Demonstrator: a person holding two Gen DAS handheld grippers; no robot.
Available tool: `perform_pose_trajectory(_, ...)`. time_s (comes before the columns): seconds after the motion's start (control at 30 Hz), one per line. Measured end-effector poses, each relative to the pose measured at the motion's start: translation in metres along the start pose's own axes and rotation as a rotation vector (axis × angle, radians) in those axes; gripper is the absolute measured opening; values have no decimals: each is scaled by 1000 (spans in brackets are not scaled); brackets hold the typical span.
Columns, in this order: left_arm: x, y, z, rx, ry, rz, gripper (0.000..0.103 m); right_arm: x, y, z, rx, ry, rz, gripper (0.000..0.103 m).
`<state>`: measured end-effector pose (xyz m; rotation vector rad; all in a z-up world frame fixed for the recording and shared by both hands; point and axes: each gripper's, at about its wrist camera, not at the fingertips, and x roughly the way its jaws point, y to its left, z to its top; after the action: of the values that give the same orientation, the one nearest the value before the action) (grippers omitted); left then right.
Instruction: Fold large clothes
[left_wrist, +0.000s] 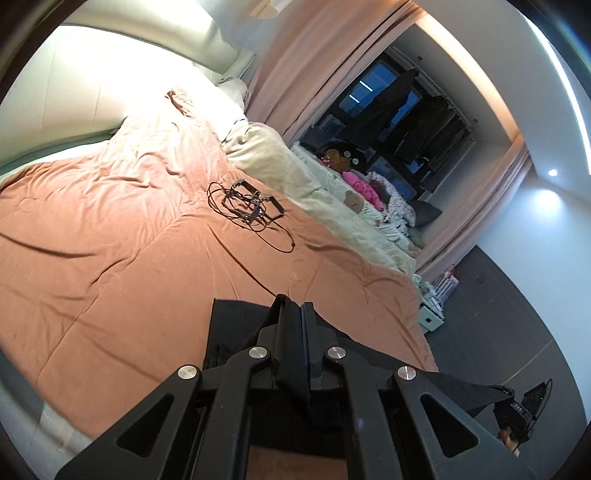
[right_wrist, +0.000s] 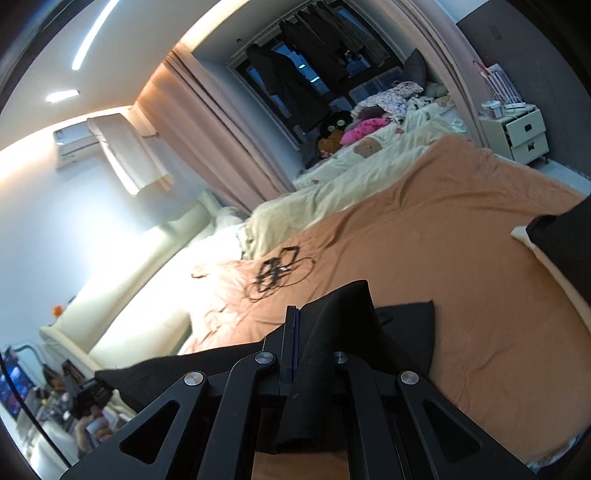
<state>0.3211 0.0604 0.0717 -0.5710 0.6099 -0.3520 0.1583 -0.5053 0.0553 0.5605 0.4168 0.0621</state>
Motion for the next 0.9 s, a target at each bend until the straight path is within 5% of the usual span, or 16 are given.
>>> perform_pose_trajectory(0.43,131,13,30,31,91,112,6,108,-41,32,-5,56,-106,3)
perform_pose_trajectory(0.9,257,63,7,-8,266,233,6,211,-101,12,34,202,-248,3)
